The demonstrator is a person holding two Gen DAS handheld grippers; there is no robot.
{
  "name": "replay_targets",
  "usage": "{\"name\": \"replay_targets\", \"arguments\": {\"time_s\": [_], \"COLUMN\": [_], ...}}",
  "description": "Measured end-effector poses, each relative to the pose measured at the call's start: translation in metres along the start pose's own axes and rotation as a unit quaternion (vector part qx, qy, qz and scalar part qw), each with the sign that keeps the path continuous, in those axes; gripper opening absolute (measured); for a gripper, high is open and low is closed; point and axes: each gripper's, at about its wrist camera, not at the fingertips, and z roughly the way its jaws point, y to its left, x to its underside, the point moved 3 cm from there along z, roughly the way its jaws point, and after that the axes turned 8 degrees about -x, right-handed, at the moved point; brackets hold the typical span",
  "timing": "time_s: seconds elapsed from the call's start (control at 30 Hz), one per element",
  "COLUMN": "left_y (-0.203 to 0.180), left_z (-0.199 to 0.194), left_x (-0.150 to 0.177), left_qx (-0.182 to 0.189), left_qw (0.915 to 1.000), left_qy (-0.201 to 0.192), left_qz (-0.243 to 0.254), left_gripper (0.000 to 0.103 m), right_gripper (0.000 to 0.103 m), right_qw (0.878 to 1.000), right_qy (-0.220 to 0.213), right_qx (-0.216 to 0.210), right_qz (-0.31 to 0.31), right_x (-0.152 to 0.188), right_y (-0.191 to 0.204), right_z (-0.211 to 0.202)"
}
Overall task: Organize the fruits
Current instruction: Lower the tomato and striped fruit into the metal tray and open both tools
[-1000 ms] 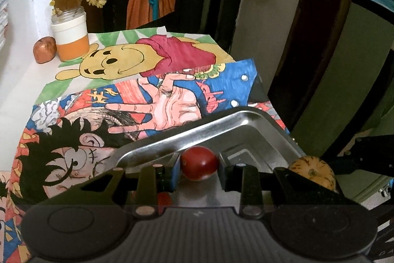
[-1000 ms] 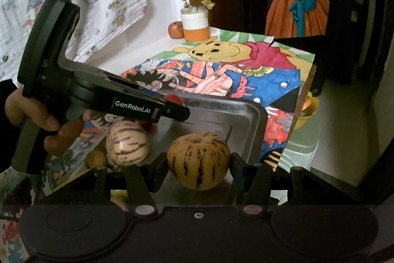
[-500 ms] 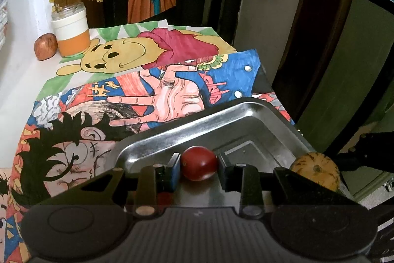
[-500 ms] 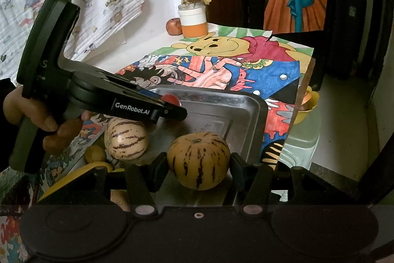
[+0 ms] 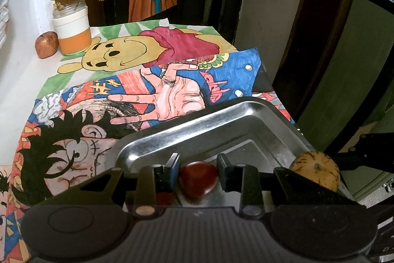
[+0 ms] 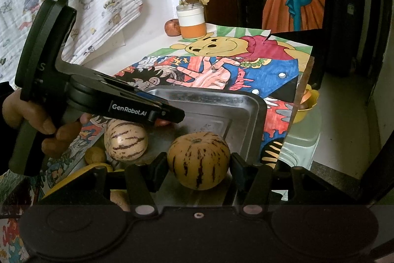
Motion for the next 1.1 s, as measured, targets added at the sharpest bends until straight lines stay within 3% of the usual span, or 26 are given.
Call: {"name": "replay_targets", "arguments": {"time_s": [0.33, 0.5, 0.83, 1.1], "left_y": [0.002, 0.003, 0.008, 0.013], "left_z": [-0.004, -0.01, -0.034, -0.054], "left_x": [-0.001, -0.005, -0.003, 0.006], "left_qx": [0.001, -0.003, -0.04, -0.066], "left_qw": [1.0, 0.9999, 0.9976, 0.9936], "left_qy": [-0.002, -0.01, -0.051, -0.079], "left_qz": [-0.005, -0.009, -0.021, -0.046], "left_gripper": [0.035, 0.041, 0.083, 0.098], "right_gripper": [0.057, 0.06, 0.074, 0.085], "right_qw": [1.0, 1.0, 0.999, 0.997], "right_qy": [-0.006, -0.012, -0.042, -0.072], "right_qx": [0.006, 0.007, 0.017, 0.04], "right_qz": [0.004, 0.007, 0.012, 0.002], "right_x": [0.002, 0.001, 0.001, 0.004], "right_y": [0.0, 0.0, 0.007, 0.013], "right_z": [-0.003, -0.003, -0.009, -0.018]}}
